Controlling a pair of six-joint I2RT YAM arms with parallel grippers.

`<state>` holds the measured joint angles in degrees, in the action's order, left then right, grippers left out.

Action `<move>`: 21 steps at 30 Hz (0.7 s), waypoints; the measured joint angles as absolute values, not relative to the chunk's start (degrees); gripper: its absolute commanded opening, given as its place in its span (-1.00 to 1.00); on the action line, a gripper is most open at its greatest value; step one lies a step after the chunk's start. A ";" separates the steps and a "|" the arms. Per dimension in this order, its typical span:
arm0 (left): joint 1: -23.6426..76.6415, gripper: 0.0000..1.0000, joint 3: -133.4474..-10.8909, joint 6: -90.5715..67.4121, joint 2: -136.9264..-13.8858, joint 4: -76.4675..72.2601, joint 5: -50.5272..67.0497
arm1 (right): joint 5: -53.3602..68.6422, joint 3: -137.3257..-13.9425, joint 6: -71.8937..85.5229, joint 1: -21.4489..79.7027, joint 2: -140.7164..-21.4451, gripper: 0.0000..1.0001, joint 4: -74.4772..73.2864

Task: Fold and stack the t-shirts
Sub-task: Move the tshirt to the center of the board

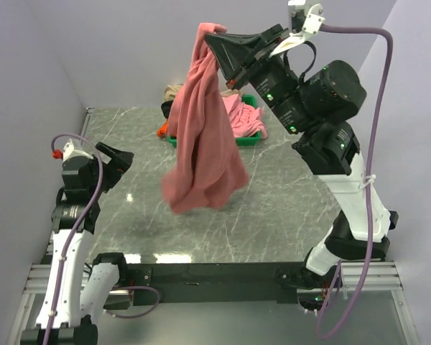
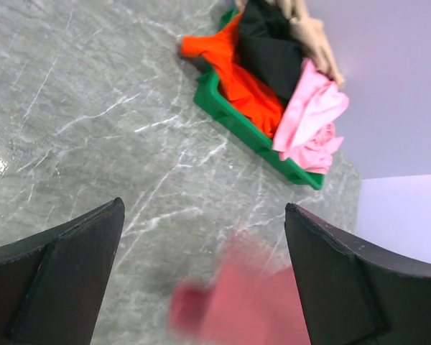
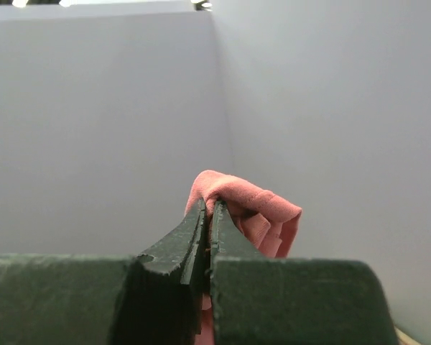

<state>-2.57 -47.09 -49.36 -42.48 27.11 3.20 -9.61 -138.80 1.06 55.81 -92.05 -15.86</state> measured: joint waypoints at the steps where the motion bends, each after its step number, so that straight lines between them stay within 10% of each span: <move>1: -2.57 0.99 -47.79 -49.34 -41.34 28.23 3.14 | -8.58 -139.00 1.48 56.18 -91.72 -1.00 -15.88; 13: -2.57 0.99 -50.39 -49.23 -33.17 32.69 3.36 | -27.66 -109.25 10.79 52.36 -72.79 -1.00 -21.17; 21: -2.52 0.99 -43.20 -48.77 -39.35 31.05 8.23 | -22.76 -57.91 31.48 18.79 -69.95 -1.00 -23.59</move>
<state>-2.52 -43.20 -48.77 -39.35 31.05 8.23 -22.76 -57.91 31.48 18.79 -69.95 -23.59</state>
